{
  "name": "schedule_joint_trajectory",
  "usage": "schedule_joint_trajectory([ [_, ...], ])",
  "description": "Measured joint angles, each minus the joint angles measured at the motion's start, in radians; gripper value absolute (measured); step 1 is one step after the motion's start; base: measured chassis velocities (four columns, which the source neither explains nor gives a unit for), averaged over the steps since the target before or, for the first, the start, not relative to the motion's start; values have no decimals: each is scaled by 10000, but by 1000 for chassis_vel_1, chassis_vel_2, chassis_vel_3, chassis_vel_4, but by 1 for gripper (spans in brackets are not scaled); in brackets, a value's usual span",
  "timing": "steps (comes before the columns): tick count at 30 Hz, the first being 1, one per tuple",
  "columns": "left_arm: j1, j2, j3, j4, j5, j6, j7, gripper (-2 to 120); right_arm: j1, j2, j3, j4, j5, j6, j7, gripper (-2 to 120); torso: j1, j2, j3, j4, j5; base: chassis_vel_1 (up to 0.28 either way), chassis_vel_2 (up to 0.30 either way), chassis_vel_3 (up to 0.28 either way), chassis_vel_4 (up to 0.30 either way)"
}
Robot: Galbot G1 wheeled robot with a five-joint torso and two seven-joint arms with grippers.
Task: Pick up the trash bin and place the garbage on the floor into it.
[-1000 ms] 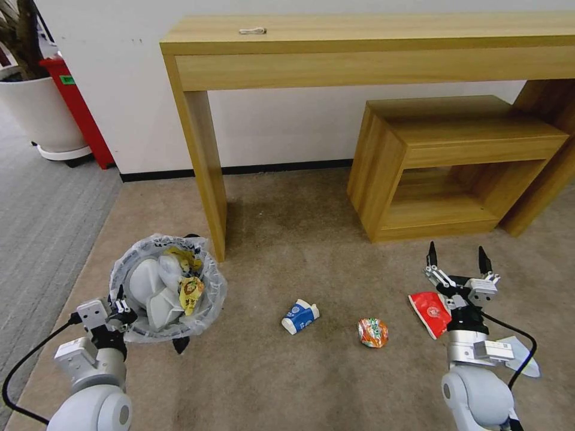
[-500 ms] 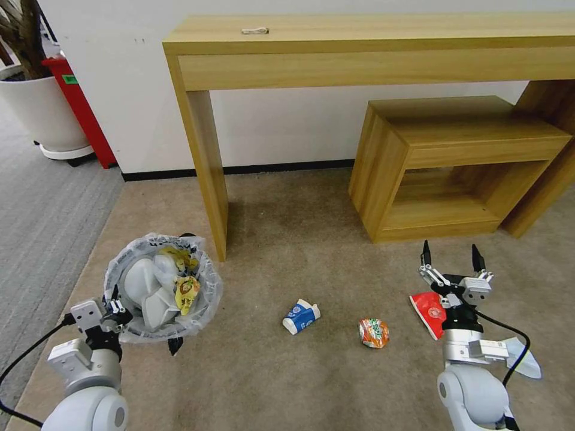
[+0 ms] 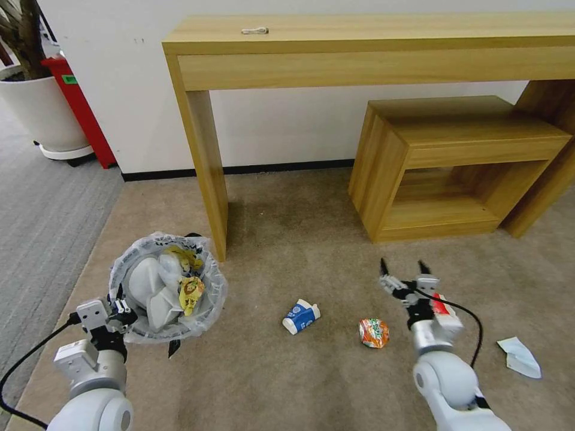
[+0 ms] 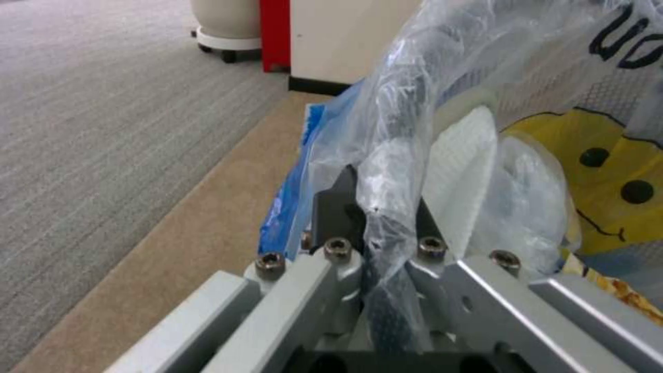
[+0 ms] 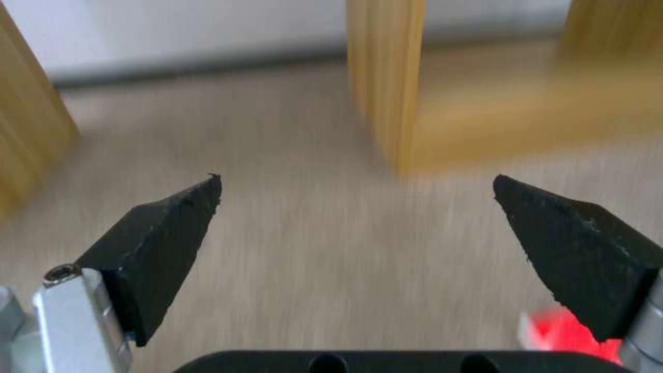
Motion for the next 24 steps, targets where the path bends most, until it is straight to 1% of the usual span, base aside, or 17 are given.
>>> schedule_joint_trajectory([
  [1,23,2,-41,-21,0,0,-6,1,151,-32,-160,-44,337,-770,301,100,0,0,0,0,-2,0,0,0,0],
  [2,51,2,-90,-41,1,0,-22,1,271,-74,-327,-65,665,-1847,568,100,0,0,0,1,-1,0,0,0,0],
  [3,51,2,-90,-41,1,0,-22,1,271,-74,-327,-65,665,-1847,568,100,0,0,0,1,-1,0,0,0,0],
  [5,81,-12,-133,-68,0,0,-38,1,358,-177,-506,-244,653,-2680,630,100,-1,0,0,0,-3,0,0,0,0],
  [7,84,-43,-133,-73,0,0,-38,1,408,-235,-616,-424,485,-2799,552,100,-1,0,0,-2,-2,0,0,0,0],
  [9,94,-124,-82,-73,47,1,-43,1,510,-298,-792,-703,310,-3198,416,100,0,-1,0,-2,-1,0,0,0,0],
  [12,110,-192,-15,-79,125,1,-41,1,618,-300,-906,-968,160,-3464,314,100,0,0,0,-2,-2,0,0,0,0],
  [19,141,-256,28,-121,147,-16,-56,1,936,-35,-1104,-1773,-48,-3380,-64,100,0,0,0,-1,-1,0,0,0,0],
  [21,165,-263,29,-130,127,-47,-59,1,1005,146,-1181,-2102,-264,-3266,-253,92,-1,0,0,-1,-3,0,0,0,0],
  [22,165,-263,29,-130,127,-47,-59,1,1005,146,-1181,-2102,-264,-3266,-253,92,-1,0,0,-1,-3,0,0,0,0],
  [24,184,-278,28,-125,114,-77,-58,1,1127,312,-1307,-2549,-542,-3115,-392,87,0,0,0,-2,-1,0,0,0,0],
])
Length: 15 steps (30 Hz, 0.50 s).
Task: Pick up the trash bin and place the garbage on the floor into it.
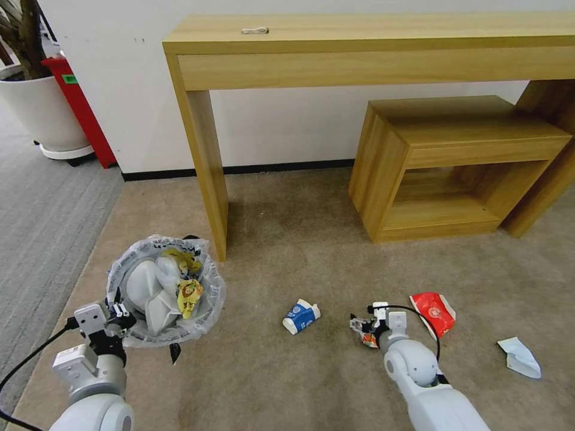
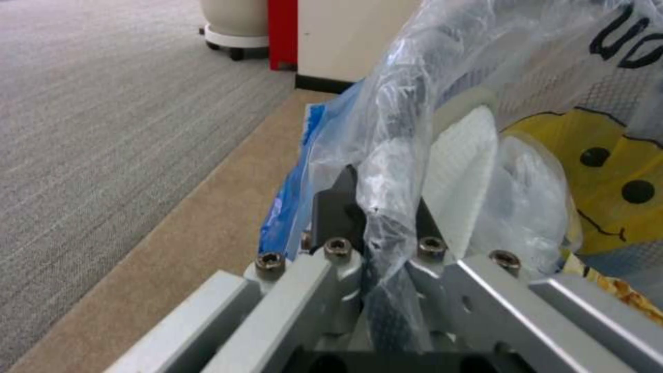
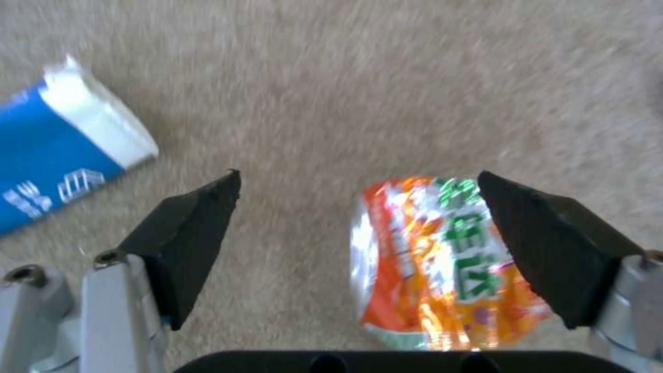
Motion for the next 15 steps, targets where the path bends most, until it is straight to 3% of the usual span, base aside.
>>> schedule_joint_trajectory([
  [8,-13,19,-69,154,-86,-65,12,1,371,304,-96,-912,-565,366,-178,88,0,0,0,1,-1,0,0,0,0],
  [15,-98,18,-43,199,-98,-75,22,1,433,409,-35,-1159,-668,423,-246,65,0,0,0,0,-1,0,0,0,0],
])
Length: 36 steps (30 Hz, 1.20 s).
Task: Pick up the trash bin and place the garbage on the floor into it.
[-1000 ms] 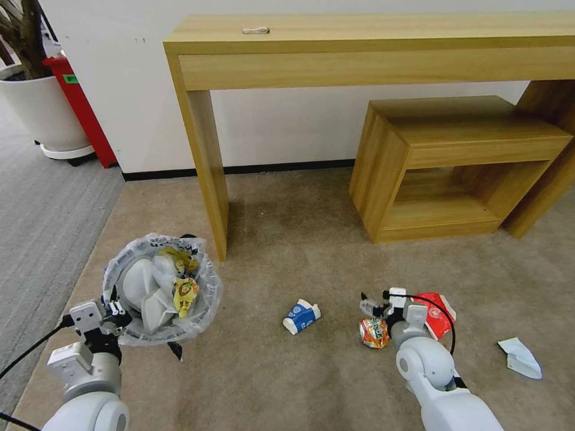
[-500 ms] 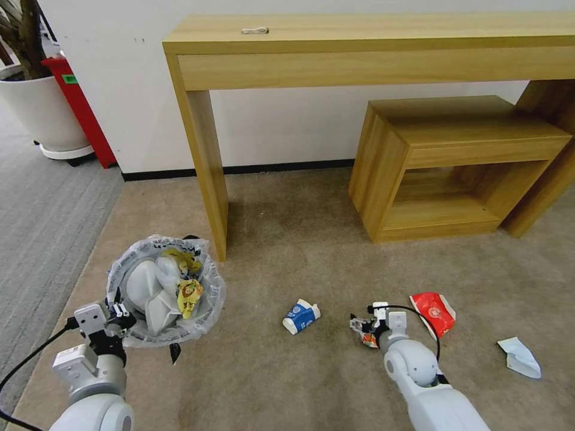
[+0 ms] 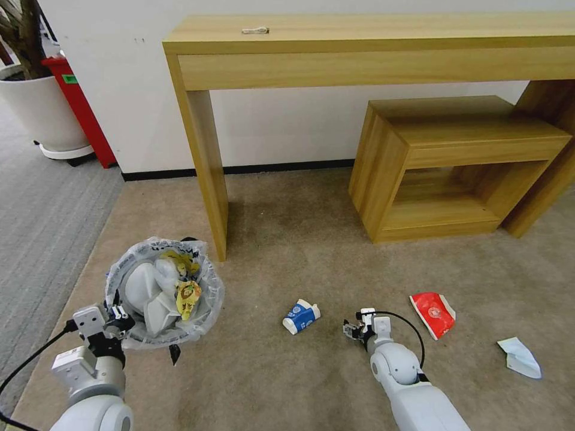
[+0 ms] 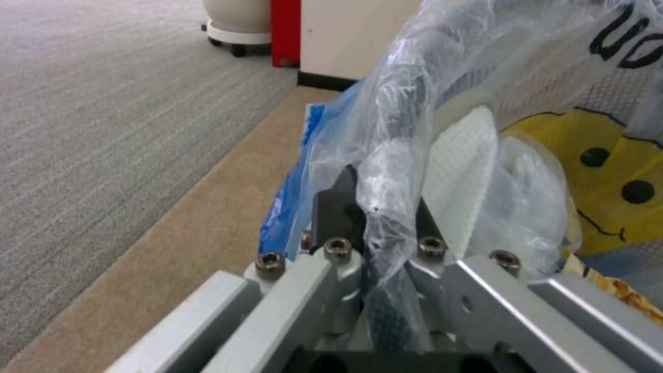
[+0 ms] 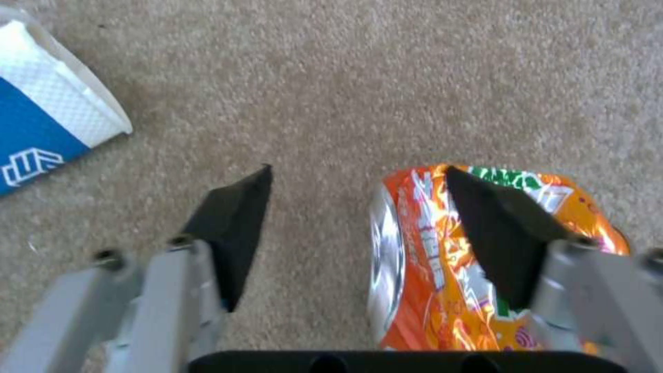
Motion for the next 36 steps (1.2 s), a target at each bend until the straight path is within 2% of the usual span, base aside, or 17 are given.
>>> schedule_joint_trajectory([
  [2,-22,3,8,10,0,0,4,1,-16,4,0,-74,-54,0,0,54,0,0,0,0,1,0,0,0,0],
  [4,-29,3,14,19,0,0,8,1,-16,5,3,-118,-80,0,-1,51,0,0,0,0,1,0,0,0,0],
  [6,-33,3,31,44,-1,0,18,1,-16,3,25,-212,-130,2,-1,40,0,0,0,0,1,0,0,0,0],
  [7,-33,3,31,44,-1,0,18,1,-16,3,25,-212,-130,2,-1,40,0,0,0,0,1,0,0,0,0],
  [11,-28,7,32,93,-1,0,29,1,23,-18,88,-404,-189,11,-11,22,0,0,0,0,0,0,0,0,0],
  [12,-28,7,32,93,-1,0,29,1,23,-18,88,-404,-189,11,-11,22,0,0,0,0,0,0,0,0,0],
  [14,-28,14,30,94,-1,0,35,1,68,-22,115,-490,-205,45,-41,12,0,1,-2,1,0,0,0,0,0],
  [17,-33,25,28,94,-2,0,36,1,80,-32,128,-543,-207,100,-79,8,0,0,-2,1,0,0,0,0,0],
  [23,-59,38,28,94,5,-1,39,1,8,-82,141,-443,-213,288,-111,8,0,0,-1,0,1,0,0,0,0],
  [31,-79,43,113,139,25,18,41,1,-405,-270,134,482,120,621,-116,8,0,0,0,0,2,0,0,0,0],
  [32,-79,39,142,177,17,25,41,1,-522,-320,125,768,308,764,-142,8,0,0,0,-1,3,0,0,0,0],
  [33,-70,24,224,259,-12,34,38,1,-749,-409,95,1416,700,1321,-325,8,0,0,0,-1,0,0,0,0,0],
  [34,-70,24,224,259,-12,34,38,1,-749,-409,95,1416,700,1321,-325,8,0,0,0,-1,0,0,0,0,0],
  [36,-39,-11,365,351,-68,49,35,1,-979,-508,81,2176,970,2427,-944,8,0,0,0,-1,1,0,0,0,0],
])
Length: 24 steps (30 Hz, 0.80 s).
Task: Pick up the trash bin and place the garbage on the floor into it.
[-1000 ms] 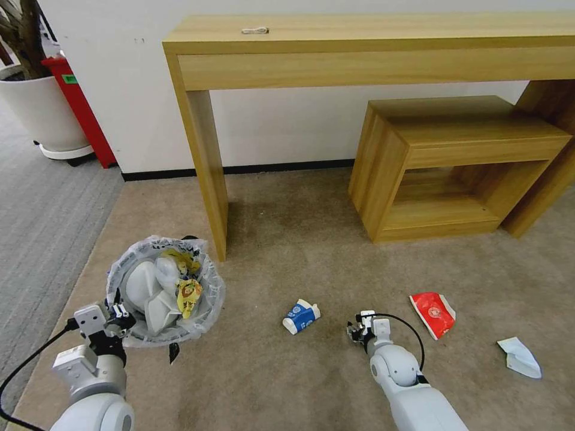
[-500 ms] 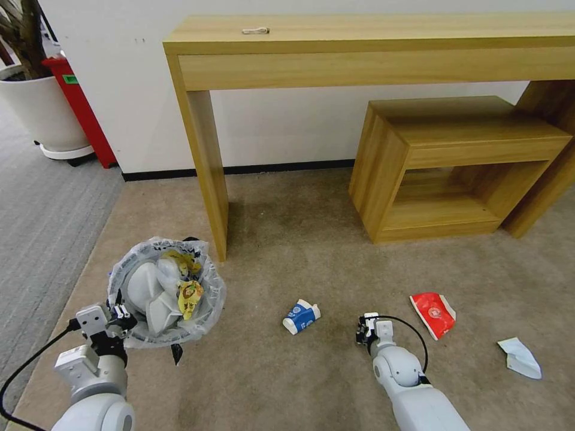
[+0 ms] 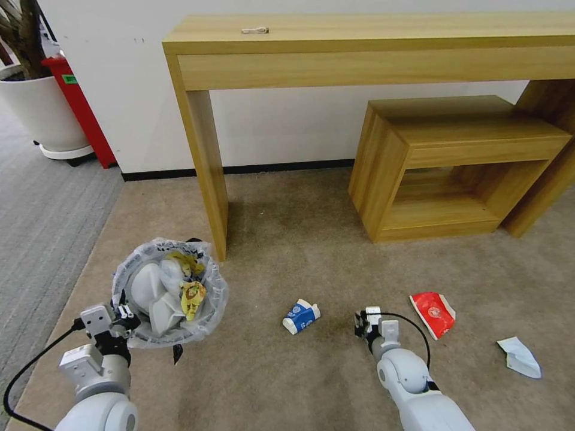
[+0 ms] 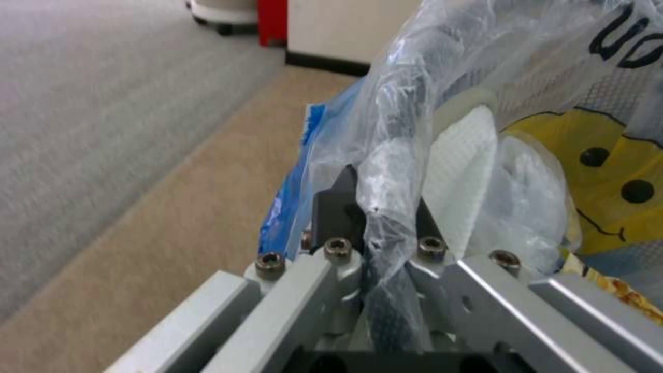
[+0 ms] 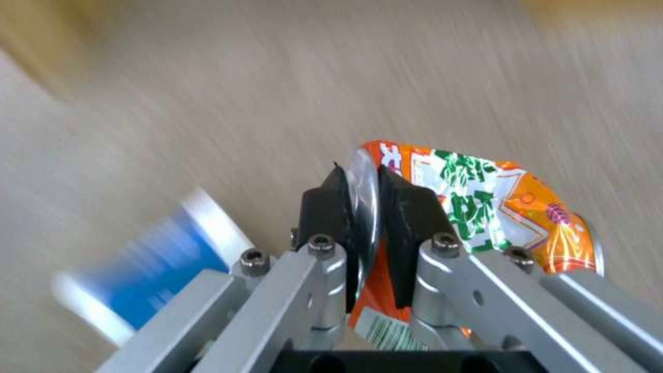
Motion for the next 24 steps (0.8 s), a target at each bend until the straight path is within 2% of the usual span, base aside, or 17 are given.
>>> schedule_joint_trajectory([
  [1,18,-36,109,52,-29,17,-3,1,-61,-50,-10,423,154,713,-463,8,0,0,0,1,-1,0,0,0,0],
  [2,18,-36,109,52,-29,17,-3,1,-61,-50,-10,423,154,713,-463,8,0,0,0,1,-1,0,0,0,0],
  [4,49,-152,405,161,-36,49,-3,1,-74,-153,-162,1302,1114,2547,-2292,8,0,1,0,2,1,0,0,0,0],
  [6,71,-250,719,229,-29,87,-3,1,87,-188,-371,1756,2039,3691,-3768,8,0,0,0,1,-5,0,0,0,0],
  [8,72,-280,834,242,-28,94,-1,1,163,-184,-443,1795,2205,3922,-4135,8,0,0,0,2,-2,0,0,0,0],
  [10,77,-444,1411,250,-93,137,21,1,637,-74,-864,1728,2800,4850,-5742,8,0,1,0,1,-3,0,0,0,0],
  [11,77,-444,1411,250,-93,137,21,1,637,-74,-864,1728,2800,4850,-5742,8,0,1,0,1,-3,0,0,0,0],
  [14,78,-649,2020,218,-58,188,33,1,1036,102,-1459,1455,3327,5134,-6723,8,0,0,0,2,-2,0,0,0,0],
  [17,63,-719,2228,202,68,199,31,1,1115,191,-1753,1206,3368,5141,-7222,8,0,0,0,2,0,0,0,0,0],
  [21,64,-800,2446,185,301,203,29,1,1133,342,-2101,519,2800,5295,-7946,8,0,0,0,2,1,0,0,0,0],
  [24,87,-827,2523,185,412,202,28,1,1084,382,-2250,227,2534,5345,-8053,8,0,0,0,2,0,0,0,0,0],
])
